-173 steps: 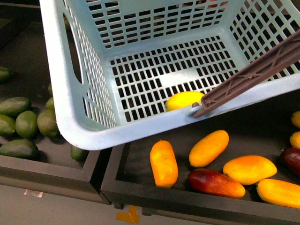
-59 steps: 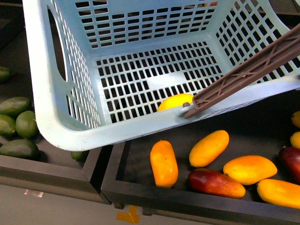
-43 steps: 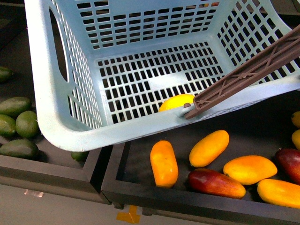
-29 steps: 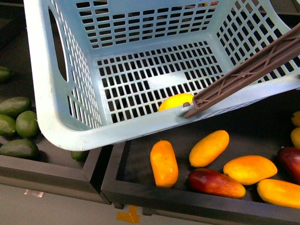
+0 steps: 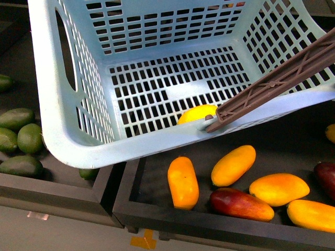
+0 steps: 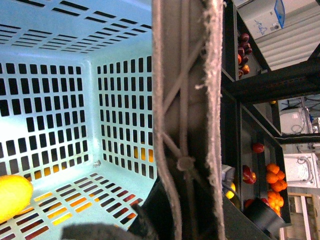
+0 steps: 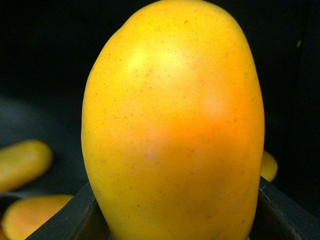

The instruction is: Pick lemon and mango into basket

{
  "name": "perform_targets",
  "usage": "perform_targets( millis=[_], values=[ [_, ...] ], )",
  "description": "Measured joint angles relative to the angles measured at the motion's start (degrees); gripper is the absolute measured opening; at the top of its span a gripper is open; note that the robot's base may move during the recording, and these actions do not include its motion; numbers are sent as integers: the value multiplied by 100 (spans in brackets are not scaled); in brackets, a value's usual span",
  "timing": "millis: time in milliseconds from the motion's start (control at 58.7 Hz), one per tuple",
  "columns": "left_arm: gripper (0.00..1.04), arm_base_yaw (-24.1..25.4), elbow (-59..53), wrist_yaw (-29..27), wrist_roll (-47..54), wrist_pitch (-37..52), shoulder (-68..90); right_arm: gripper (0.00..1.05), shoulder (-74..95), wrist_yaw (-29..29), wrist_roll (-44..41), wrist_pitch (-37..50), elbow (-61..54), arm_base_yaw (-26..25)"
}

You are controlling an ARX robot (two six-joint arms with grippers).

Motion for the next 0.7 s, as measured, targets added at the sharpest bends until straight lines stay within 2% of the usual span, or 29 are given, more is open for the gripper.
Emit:
perform_targets(
  millis=[85, 221, 340, 409, 698],
  values=[
    [5, 0, 0, 0, -2, 0, 0, 60, -802, -343, 763, 133, -240, 37],
    [5, 0, 0, 2, -2, 0, 0, 60, -1989, -413, 1906, 293, -435, 315],
    [5, 0, 0, 4, -2, 0, 0, 60, -2747, -57, 2837, 431, -494, 1058],
    [5, 2, 0, -2, -2, 0, 0, 60, -2863, 249, 3042, 437, -501, 1547],
    [5, 0, 0, 0, -2, 0, 0, 60, -2850, 1239, 3305, 452, -636, 2935]
  ],
)
